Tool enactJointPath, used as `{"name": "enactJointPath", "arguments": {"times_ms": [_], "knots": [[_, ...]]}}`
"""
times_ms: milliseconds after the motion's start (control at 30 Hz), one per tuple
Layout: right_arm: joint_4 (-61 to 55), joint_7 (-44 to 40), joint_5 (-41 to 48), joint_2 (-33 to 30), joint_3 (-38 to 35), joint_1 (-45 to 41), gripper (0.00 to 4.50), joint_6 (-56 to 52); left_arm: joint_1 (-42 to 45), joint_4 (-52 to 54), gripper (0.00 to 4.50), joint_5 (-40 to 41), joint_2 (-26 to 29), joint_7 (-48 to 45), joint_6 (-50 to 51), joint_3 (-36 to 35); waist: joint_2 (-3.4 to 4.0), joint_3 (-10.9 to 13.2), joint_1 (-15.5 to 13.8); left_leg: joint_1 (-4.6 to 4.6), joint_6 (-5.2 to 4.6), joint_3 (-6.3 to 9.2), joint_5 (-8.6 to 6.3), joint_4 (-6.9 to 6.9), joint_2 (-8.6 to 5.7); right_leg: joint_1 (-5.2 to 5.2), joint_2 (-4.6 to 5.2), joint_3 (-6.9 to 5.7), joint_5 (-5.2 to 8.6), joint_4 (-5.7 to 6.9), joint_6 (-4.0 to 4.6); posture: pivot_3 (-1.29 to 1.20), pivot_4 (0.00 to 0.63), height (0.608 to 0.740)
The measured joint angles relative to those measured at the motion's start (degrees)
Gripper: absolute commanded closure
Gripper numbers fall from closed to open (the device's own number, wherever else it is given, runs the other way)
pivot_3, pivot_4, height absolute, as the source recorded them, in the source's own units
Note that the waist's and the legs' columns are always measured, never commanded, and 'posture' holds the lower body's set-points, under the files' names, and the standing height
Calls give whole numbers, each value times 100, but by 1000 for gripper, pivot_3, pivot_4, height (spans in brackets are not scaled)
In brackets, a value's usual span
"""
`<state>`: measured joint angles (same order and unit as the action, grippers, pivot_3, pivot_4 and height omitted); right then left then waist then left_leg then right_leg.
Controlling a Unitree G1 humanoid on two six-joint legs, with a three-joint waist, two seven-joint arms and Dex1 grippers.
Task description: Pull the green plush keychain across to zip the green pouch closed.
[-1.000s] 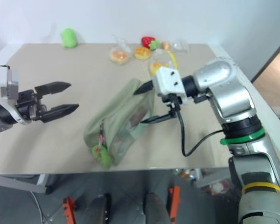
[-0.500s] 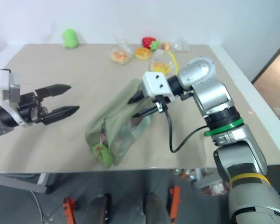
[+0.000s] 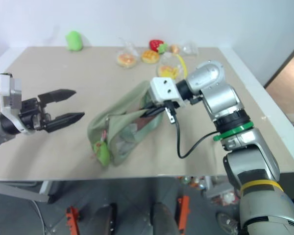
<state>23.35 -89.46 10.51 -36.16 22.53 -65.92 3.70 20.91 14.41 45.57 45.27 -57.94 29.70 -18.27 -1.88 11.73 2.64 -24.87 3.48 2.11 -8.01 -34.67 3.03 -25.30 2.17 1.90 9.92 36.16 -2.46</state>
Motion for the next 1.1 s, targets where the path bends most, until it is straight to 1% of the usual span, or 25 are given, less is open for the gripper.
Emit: {"name": "enactJointPath", "arguments": {"times_ms": [67,200,267,300,433,467,500,600,667,800,933,1000,1100], "knots": [[211,47,-34,4,-32,-118,4483,69,95,-64,0,98,-139,61,9,-39,0,0,-5,-2,-2,0,8,0,0,1,1,0,0,0,-1,0,150,740],[1017,441,-497,-24,-84,-776,4483,119,192,-178,0,444,-210,242,78,-278,0,0,1,-3,-5,-1,17,1,0,-4,2,0,-2,0,0,0,150,740],[1200,503,-623,-98,-194,-953,4483,22,176,-176,0,508,-213,262,95,-307,0,0,-4,-5,-5,-1,17,3,0,-3,2,0,-2,0,0,0,150,740],[1202,472,-629,-116,-273,-1027,4483,-208,109,-152,0,522,-213,266,132,-307,0,0,2,-5,-4,-4,16,5,0,-4,2,1,-2,1,0,0,150,740],[898,435,-642,-115,-288,-1056,4483,-1197,-16,-116,0,530,-315,300,151,-289,1,1,12,-10,0,-5,11,20,2,-19,0,1,-2,7,0,0,150,740],[614,462,-646,-117,-287,-983,4483,-1603,-40,-88,0,530,-332,326,151,-289,1,1,9,-14,0,-4,11,25,5,-24,-4,0,1,9,1,0,150,740],[464,467,-645,-107,-281,-927,4483,-1764,-49,-71,0,530,-339,346,152,-288,1,1,8,-14,-1,-3,8,26,8,-25,-8,1,7,14,1,0,150,740],[-475,644,-654,-2,-224,-440,4483,-2633,-76,9,0,544,-350,387,163,-288,1,0,8,-12,3,-2,0,26,16,-25,-16,0,14,20,-2,0,150,740],[-735,873,-719,186,-160,-251,4483,-3044,-96,31,0,562,-350,397,170,-288,1,0,21,-11,4,-3,-1,22,18,-27,-17,1,15,23,7,0,150,740],[-701,1533,-806,617,-205,-298,4483,-3840,-128,68,0,614,-344,421,208,-290,0,0,31,2,4,-5,2,14,25,-23,-24,1,7,27,20,0,150,740],[-236,1986,-734,1075,-327,-616,4483,-4363,-132,100,0,625,-327,478,287,-289,0,0,48,15,-1,-6,6,13,29,-20,-28,1,-3,27,35,0,150,740],[-152,1980,-588,1126,-489,-772,4483,-4593,-135,132,0,630,-324,492,311,-289,0,0,33,11,-6,-6,11,13,32,-19,-30,1,-4,27,36,0,150,740],[-202,1742,-297,1038,-625,-923,4483,-4698,-139,140,0,630,-320,492,329,-289,0,0,20,8,-6,-7,11,13,32,-18,-30,1,-4,26,36,0,150,740]]}}
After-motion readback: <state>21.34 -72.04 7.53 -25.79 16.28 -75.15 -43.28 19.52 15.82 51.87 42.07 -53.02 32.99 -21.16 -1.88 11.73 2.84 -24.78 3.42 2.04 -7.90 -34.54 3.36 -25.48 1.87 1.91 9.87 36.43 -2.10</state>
